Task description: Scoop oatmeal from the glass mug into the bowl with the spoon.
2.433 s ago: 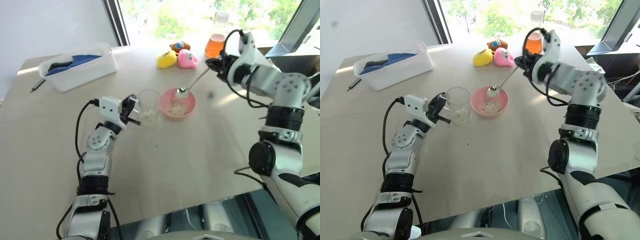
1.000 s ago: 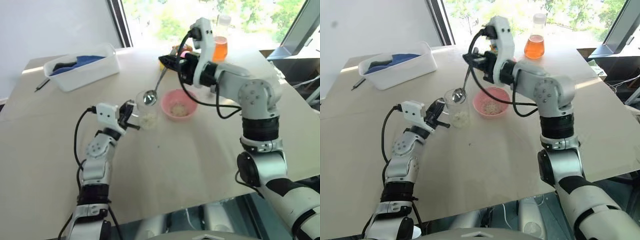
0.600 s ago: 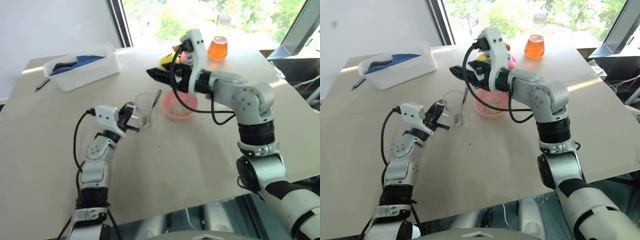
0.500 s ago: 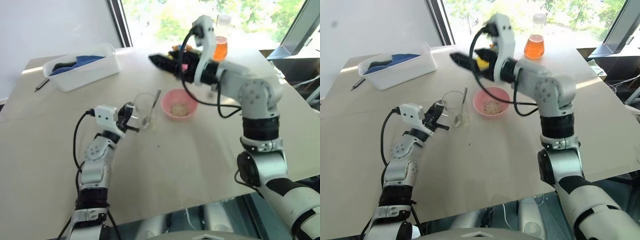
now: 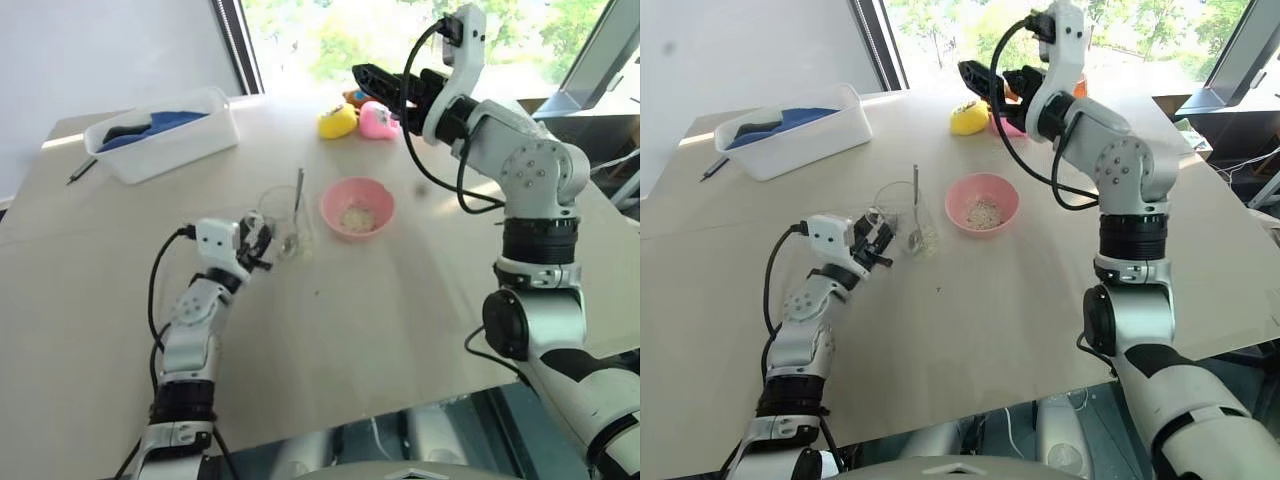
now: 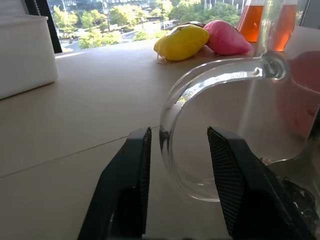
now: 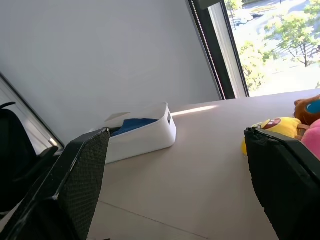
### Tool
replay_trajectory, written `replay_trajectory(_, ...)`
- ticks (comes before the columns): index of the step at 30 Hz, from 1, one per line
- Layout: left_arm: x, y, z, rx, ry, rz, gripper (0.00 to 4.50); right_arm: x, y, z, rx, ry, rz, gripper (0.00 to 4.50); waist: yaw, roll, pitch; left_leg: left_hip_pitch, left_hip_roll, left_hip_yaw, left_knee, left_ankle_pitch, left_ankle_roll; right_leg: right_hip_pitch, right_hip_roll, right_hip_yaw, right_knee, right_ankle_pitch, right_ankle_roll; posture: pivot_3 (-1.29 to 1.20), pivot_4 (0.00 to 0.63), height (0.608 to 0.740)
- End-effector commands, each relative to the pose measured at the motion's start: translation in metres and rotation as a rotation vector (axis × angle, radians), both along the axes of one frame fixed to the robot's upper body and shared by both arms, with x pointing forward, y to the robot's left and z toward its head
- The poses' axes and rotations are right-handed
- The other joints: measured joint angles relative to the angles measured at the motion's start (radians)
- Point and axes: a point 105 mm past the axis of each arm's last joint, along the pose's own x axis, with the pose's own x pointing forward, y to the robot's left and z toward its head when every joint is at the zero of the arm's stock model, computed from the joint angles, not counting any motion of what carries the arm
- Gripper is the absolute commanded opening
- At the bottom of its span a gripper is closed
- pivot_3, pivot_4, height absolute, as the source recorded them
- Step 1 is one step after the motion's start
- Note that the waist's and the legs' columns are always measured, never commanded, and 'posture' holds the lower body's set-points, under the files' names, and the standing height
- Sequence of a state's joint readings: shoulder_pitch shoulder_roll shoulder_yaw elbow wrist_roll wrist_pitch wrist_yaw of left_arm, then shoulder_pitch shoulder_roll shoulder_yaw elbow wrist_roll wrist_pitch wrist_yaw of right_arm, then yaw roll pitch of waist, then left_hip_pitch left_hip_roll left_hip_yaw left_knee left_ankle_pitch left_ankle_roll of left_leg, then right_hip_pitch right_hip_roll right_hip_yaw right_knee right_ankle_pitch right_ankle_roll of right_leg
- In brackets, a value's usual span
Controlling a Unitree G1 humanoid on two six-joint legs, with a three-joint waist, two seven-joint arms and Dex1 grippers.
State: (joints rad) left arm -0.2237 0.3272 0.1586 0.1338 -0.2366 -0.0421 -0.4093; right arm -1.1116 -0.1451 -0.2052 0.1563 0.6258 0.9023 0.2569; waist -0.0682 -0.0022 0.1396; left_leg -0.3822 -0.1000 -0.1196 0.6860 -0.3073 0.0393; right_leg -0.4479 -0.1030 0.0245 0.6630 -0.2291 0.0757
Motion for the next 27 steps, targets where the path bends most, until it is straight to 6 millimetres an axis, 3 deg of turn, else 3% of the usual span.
replay_trajectory(1, -0.012, 0.007, 0.009, 0.014, -0.028, 0.010, 3.05, -0.004, -0.008, 0.012, -0.024, -0.122, -0.047, 4.36, -0.001, 0.000, 0.000, 0.000, 0.000, 0.000, 0.000, 0.000, 0.000, 0.000, 0.000, 0.000, 0.000, 0.000, 0.000, 0.00, 0.150, 0.740)
replay_trajectory(8, -0.049, 0.007, 0.020, 0.021, -0.024, -0.042, 3.05, -0.025, -0.035, -0.020, -0.092, -0.185, -0.035, 4.36, 0.004, 0.000, 0.000, -0.001, 0.000, -0.001, -0.001, 0.000, 0.000, 0.000, 0.000, 0.000, -0.001, 0.000, 0.000, 0.00, 0.150, 0.740)
replay_trajectory(11, -0.068, 0.015, 0.016, 0.036, 0.023, -0.021, 3.05, -0.031, -0.063, -0.055, -0.224, -0.178, -0.075, 4.36, 0.016, 0.000, 0.000, -0.001, 0.000, 0.000, -0.001, 0.000, 0.000, 0.000, 0.000, 0.000, -0.002, 0.000, 0.000, 0.00, 0.150, 0.740)
replay_trajectory(14, -0.088, 0.008, 0.013, 0.041, 0.062, -0.062, 3.05, -0.045, -0.082, -0.084, -0.311, -0.191, -0.047, 4.36, 0.030, 0.000, 0.000, 0.000, 0.000, 0.000, -0.001, 0.000, 0.000, 0.001, 0.000, 0.000, -0.002, 0.000, 0.000, 0.00, 0.150, 0.740)
replay_trajectory(20, -0.130, -0.008, -0.014, 0.058, 0.206, -0.108, 3.05, -0.092, -0.134, -0.165, -0.379, -0.066, 0.043, 4.36, 0.048, 0.000, 0.001, 0.001, 0.001, 0.001, -0.002, -0.001, 0.002, 0.004, 0.000, 0.000, -0.005, 0.000, 0.000, 0.00, 0.150, 0.740)
replay_trajectory(25, -0.140, -0.013, -0.021, 0.050, 0.231, -0.115, 3.05, -0.121, -0.158, -0.212, -0.509, 0.063, 0.083, 4.36, 0.060, 0.002, 0.003, 0.008, 0.001, 0.003, -0.002, -0.002, 0.003, 0.010, 0.000, 0.001, -0.005, 0.000, 0.000, 0.00, 0.150, 0.740)
replay_trajectory(27, -0.141, -0.019, -0.023, 0.023, 0.235, -0.133, 3.05, -0.129, -0.164, -0.218, -0.486, 0.093, 0.087, 4.36, 0.061, 0.001, 0.004, 0.016, 0.002, 0.002, -0.003, -0.004, 0.006, 0.018, 0.000, 0.000, -0.006, 0.000, 0.000, 0.00, 0.150, 0.740)
